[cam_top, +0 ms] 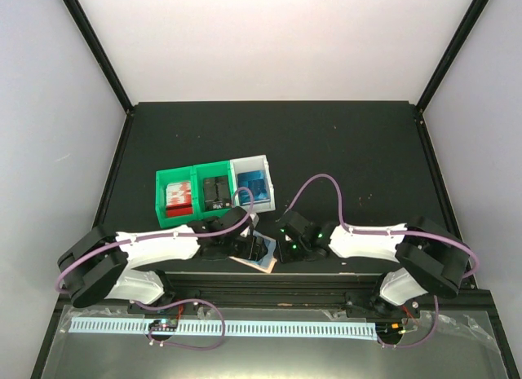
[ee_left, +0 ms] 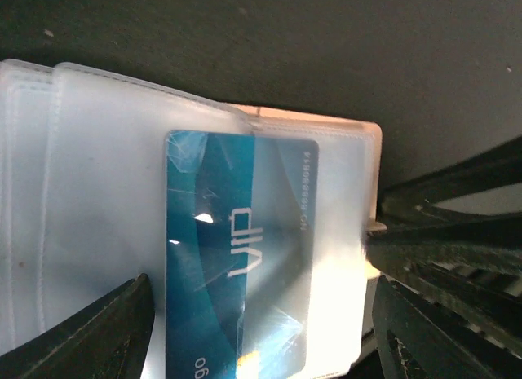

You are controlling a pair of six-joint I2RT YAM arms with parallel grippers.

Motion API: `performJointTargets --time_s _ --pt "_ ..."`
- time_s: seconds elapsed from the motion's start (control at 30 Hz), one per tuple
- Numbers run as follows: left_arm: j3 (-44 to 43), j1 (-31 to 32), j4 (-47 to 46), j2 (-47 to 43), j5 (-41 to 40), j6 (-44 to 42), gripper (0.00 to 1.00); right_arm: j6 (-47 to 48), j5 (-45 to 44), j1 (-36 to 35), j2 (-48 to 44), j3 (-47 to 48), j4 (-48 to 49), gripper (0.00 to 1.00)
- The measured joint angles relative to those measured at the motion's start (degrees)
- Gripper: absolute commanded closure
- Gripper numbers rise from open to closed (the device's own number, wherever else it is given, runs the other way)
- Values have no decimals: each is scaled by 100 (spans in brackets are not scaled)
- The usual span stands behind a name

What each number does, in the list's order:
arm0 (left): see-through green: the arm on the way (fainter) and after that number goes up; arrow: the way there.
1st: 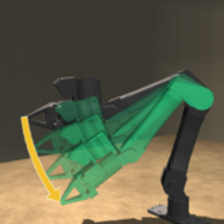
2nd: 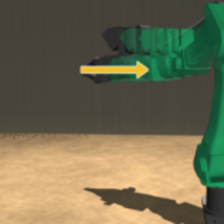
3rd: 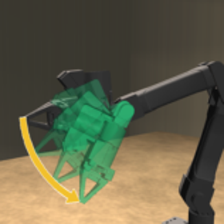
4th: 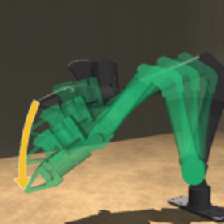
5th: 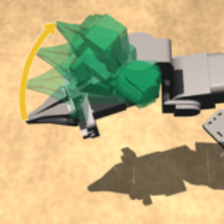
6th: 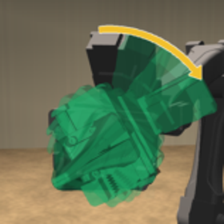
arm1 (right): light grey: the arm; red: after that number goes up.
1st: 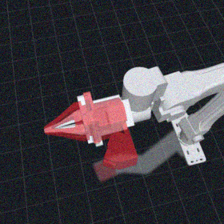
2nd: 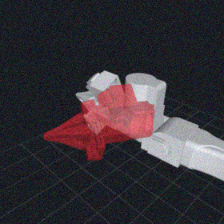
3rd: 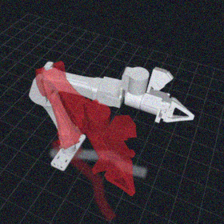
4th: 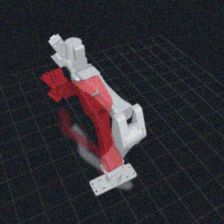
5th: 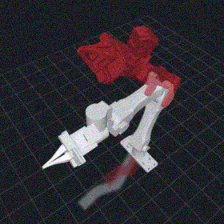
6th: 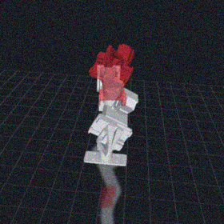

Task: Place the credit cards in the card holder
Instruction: Insert the credit card into the card holder.

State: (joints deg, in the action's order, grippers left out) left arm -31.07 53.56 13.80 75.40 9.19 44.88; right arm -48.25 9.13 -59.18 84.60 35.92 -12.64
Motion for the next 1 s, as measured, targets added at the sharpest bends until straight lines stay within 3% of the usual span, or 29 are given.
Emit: performJointTargets --time_s 0.4,0.53,0.77,1.0 --pt "109 2 -173 -243 693 -232 27 -26 -57 -7 9 2 28 73" --pt "114 2 -85 -509 533 -243 38 -46 -334 -26 -164 -4 -210 71" --pt "531 -286 -66 -1097 35 9 53 11 -1091 -179 -514 404 -1051 56" --pt "1215 -881 -50 -1574 -192 374 62 208 -1794 -763 463 1766 -1604 40"
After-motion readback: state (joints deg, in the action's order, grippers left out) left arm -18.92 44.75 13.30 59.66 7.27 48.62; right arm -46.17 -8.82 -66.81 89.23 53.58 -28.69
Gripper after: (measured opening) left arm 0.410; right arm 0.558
